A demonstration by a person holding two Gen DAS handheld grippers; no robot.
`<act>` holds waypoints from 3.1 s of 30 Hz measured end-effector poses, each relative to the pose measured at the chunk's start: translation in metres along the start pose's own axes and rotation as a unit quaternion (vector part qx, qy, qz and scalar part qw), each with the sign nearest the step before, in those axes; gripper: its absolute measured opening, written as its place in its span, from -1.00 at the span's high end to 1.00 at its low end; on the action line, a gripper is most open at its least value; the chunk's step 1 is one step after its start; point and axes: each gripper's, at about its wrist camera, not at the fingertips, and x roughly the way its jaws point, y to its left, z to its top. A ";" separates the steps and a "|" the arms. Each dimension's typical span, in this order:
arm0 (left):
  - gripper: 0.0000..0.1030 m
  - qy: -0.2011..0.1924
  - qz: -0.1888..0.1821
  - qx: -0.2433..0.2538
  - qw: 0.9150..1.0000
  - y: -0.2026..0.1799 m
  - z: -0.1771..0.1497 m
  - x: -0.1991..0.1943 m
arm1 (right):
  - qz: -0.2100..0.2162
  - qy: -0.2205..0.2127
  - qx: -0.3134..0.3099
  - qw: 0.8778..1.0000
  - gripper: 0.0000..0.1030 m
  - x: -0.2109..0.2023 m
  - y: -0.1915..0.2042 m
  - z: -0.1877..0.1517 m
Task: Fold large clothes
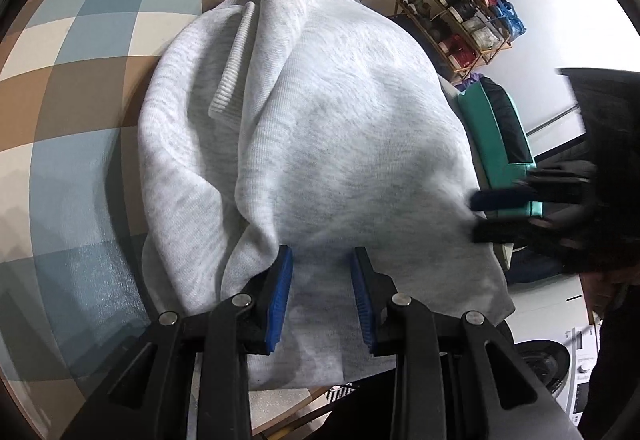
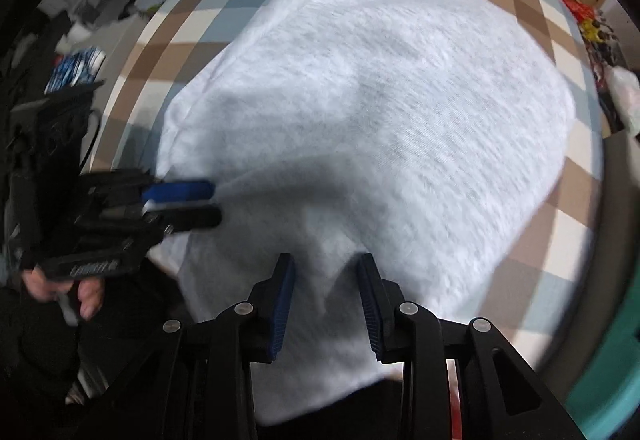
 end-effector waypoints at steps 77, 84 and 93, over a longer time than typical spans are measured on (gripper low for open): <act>0.52 0.007 0.036 0.020 0.999 -0.022 0.003 0.012 | -0.046 -0.058 0.075 0.994 0.34 0.043 -0.058 0.184; 0.52 0.008 0.038 0.023 0.999 -0.020 0.003 0.014 | -0.044 -0.061 0.066 0.995 0.34 0.043 -0.067 0.178; 0.52 0.007 0.042 0.023 0.999 -0.031 0.004 0.017 | -0.067 -0.030 0.093 0.993 0.30 0.045 -0.107 0.142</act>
